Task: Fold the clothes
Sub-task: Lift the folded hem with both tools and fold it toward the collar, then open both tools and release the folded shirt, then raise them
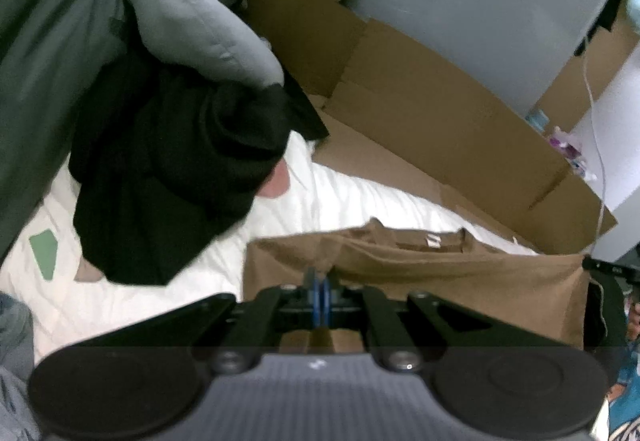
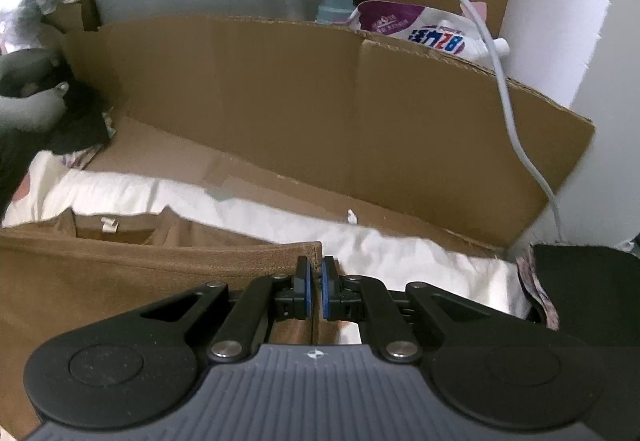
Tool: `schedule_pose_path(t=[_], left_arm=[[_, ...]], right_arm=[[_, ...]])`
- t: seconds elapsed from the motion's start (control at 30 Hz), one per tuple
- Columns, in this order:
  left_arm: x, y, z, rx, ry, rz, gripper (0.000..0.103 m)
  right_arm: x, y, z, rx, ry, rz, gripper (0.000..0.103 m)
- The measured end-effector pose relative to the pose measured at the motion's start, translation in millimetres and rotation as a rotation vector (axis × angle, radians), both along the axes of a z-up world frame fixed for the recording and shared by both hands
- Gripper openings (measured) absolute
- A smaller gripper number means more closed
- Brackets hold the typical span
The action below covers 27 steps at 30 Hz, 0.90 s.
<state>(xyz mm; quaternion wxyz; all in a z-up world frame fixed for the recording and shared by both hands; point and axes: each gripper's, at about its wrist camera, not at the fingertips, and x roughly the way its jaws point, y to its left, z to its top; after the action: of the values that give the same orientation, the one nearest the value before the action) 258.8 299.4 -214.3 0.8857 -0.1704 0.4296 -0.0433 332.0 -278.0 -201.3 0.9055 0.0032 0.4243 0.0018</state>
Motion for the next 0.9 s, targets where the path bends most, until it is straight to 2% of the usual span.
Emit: schedule_pose_path(t=[0.1, 0.37, 0.57, 0.73, 0.9], left_arm=[[12, 4, -3, -0.009, 0.005, 0.018, 0.002], [55, 6, -28, 0.028, 0.036, 0.027, 0.002], [84, 6, -56, 0.061, 0.084, 0.035, 0.002], [94, 4, -72, 0.074, 0.102, 0.039, 0.002], [92, 5, -70, 0.071, 0.078, 0.044, 0.002]], right_arm=[[17, 3, -4, 0.001, 0.002, -0.005, 0.003], [59, 15, -18, -0.021, 0.015, -0.010, 0.003], [87, 20, -42, -0.039, 0.059, -0.022, 0.003], [96, 25, -63, -0.049, 0.087, -0.026, 0.003], [100, 26, -66, -0.052, 0.077, -0.028, 0.003]])
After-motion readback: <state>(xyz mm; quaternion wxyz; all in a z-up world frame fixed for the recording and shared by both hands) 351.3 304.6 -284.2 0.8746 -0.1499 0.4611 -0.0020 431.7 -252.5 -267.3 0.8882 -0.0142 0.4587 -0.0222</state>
